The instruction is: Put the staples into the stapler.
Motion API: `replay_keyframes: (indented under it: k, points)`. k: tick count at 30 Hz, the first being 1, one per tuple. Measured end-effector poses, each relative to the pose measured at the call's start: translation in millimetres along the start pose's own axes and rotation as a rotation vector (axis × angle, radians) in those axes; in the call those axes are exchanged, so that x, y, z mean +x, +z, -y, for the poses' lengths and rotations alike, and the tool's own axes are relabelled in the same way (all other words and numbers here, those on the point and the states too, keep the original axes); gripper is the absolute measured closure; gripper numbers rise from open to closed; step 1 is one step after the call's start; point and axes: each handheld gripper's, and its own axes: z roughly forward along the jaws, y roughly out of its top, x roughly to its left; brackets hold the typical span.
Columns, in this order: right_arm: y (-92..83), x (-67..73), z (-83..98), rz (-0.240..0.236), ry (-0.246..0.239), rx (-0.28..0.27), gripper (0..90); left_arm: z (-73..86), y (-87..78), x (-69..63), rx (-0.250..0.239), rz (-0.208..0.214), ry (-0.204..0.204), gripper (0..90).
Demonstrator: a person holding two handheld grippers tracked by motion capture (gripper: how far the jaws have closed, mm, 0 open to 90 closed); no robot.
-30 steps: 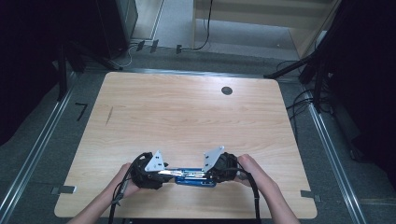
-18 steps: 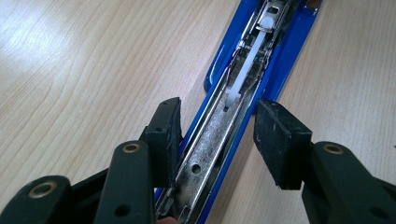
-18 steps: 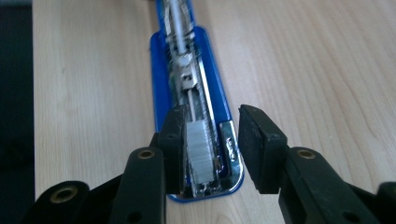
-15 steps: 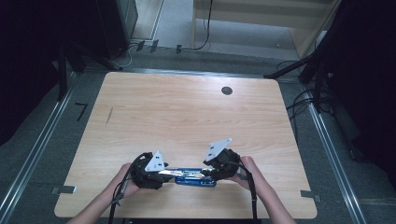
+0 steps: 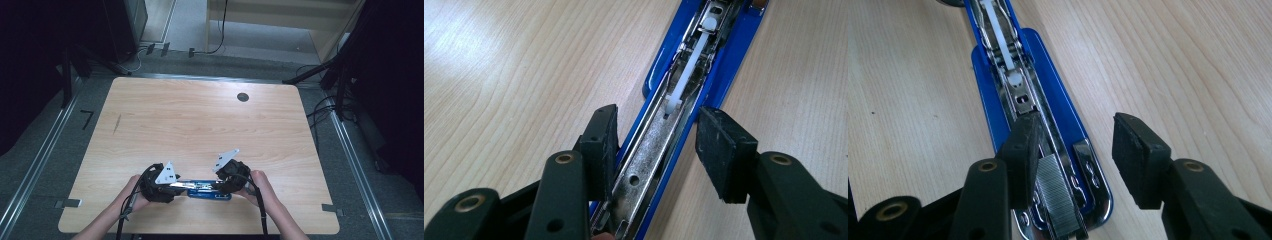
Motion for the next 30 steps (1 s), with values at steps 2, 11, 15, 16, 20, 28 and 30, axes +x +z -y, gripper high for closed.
replay_keyframes:
  k: [2, 11, 15, 16, 20, 28, 30]
  points:
    - [-1.5, -0.8, 1.5, 0.002, 0.007, 0.005, 54.6, 0.0, 0.1, 0.0, -0.001, 0.000, 0.000, 53.0]
    - [-1.1, 1.6, 4.3, 0.009, 0.012, -0.006, 58.5, 5.5, -4.1, 5.1, 0.009, 0.001, -0.014, 49.4]
    - [-1.1, 1.8, 4.3, 0.010, 0.014, -0.005, 58.8, 10.1, -5.6, 8.2, 0.040, -0.009, -0.020, 47.1]
    - [-1.0, 1.8, 4.3, 0.010, 0.014, -0.005, 58.8, 12.3, -4.8, 9.0, 0.050, -0.009, -0.021, 47.1]
    - [-1.1, 2.9, 5.2, 0.002, 0.004, -0.014, 63.3, 15.4, -4.8, 11.0, 0.052, 0.000, -0.024, 47.5]
    - [-1.9, 13.5, 8.0, 0.010, -0.099, -0.038, 82.6, 16.9, -4.8, 12.6, 0.052, 0.016, -0.033, 49.0]
    - [-1.7, 16.3, 5.3, 0.026, -0.119, -0.020, 82.9, 17.8, -4.7, 13.6, 0.048, 0.030, -0.041, 49.3]
